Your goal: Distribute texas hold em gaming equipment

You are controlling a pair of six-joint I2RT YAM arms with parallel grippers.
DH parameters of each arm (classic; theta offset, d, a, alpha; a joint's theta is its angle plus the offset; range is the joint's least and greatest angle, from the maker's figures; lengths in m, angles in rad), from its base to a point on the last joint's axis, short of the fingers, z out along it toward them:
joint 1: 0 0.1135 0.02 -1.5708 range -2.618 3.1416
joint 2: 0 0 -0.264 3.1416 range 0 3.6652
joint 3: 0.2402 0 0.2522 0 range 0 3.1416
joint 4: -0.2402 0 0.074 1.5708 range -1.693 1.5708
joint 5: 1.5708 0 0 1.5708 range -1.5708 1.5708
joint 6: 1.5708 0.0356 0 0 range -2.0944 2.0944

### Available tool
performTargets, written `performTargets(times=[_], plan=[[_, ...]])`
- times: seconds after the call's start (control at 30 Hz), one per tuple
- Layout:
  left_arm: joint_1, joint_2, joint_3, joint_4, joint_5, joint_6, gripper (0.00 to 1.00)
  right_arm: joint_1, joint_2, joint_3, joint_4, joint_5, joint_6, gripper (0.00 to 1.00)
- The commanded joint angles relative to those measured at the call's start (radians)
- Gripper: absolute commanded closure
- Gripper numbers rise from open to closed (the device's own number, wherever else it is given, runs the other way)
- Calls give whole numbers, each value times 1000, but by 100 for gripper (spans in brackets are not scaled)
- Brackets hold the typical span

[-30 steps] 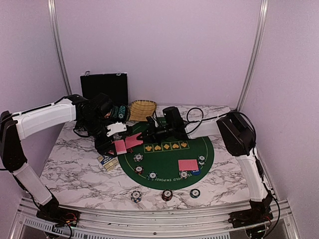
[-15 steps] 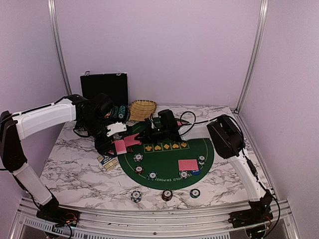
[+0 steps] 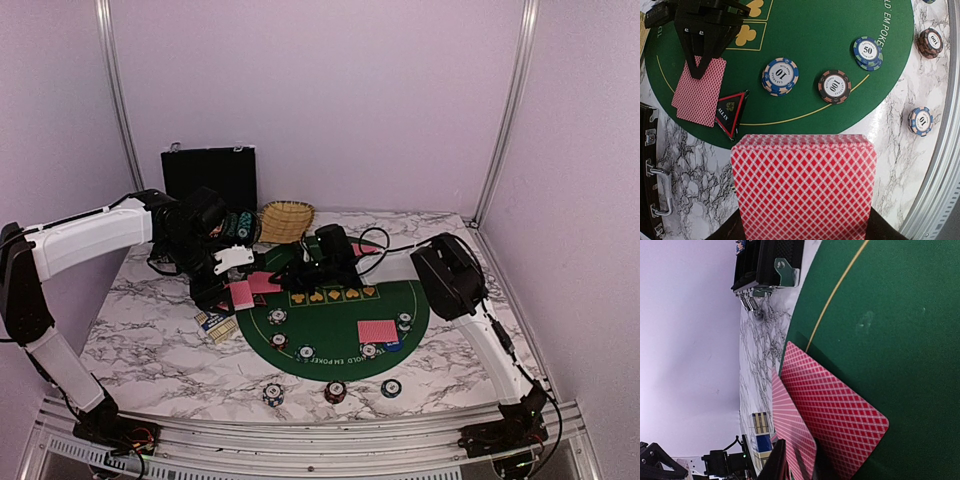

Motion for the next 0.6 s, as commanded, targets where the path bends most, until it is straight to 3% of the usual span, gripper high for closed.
performTargets(times=[0.0,0.57], plan=[[2,-27,-4,-25,13,7,100,7,-55,-11,-31,33,-40,79],[2,-25,-2,-25,19,3,100,13,-191,-87,-160,77,-160,41]])
